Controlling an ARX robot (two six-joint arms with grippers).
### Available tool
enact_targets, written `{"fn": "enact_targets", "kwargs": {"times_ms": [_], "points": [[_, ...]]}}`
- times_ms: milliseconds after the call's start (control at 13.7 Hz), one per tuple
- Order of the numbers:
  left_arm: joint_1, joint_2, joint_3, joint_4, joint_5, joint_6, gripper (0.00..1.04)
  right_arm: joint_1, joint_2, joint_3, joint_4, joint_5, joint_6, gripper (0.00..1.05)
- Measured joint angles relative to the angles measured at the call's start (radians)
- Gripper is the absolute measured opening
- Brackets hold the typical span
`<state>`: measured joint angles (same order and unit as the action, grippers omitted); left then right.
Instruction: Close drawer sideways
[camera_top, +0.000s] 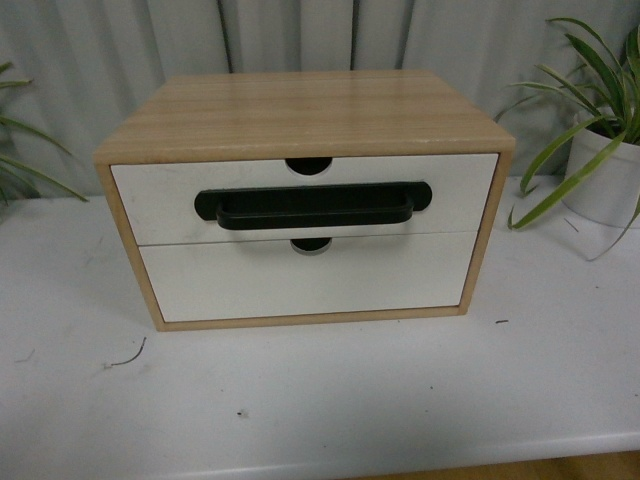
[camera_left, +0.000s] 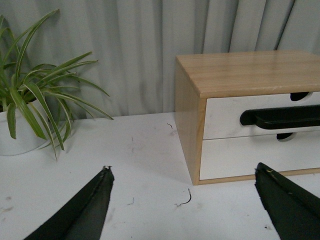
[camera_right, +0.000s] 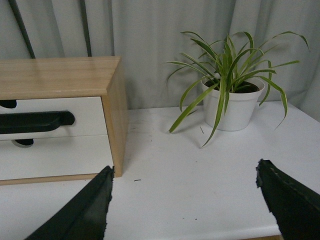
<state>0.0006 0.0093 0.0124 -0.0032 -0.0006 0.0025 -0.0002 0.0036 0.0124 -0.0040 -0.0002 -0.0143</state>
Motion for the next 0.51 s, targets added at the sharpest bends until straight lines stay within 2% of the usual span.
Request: {"fn": "enact_targets", "kwargs": {"times_ms": [73,146,510], "points": [[0.0,0.0,0.0,0.0,0.0,0.001,1.0,0.0,0.0,0.0,0.0,0.0,0.001,1.0],[0.0,0.0,0.0,0.0,0.0,0.0,0.98,0.0,0.0,0.0,0.0,0.0,0.001,0.97],[0.0,0.0,0.0,0.0,0.0,0.0,0.98,0.0,0.0,0.0,0.0,0.0,0.001,0.98]]}}
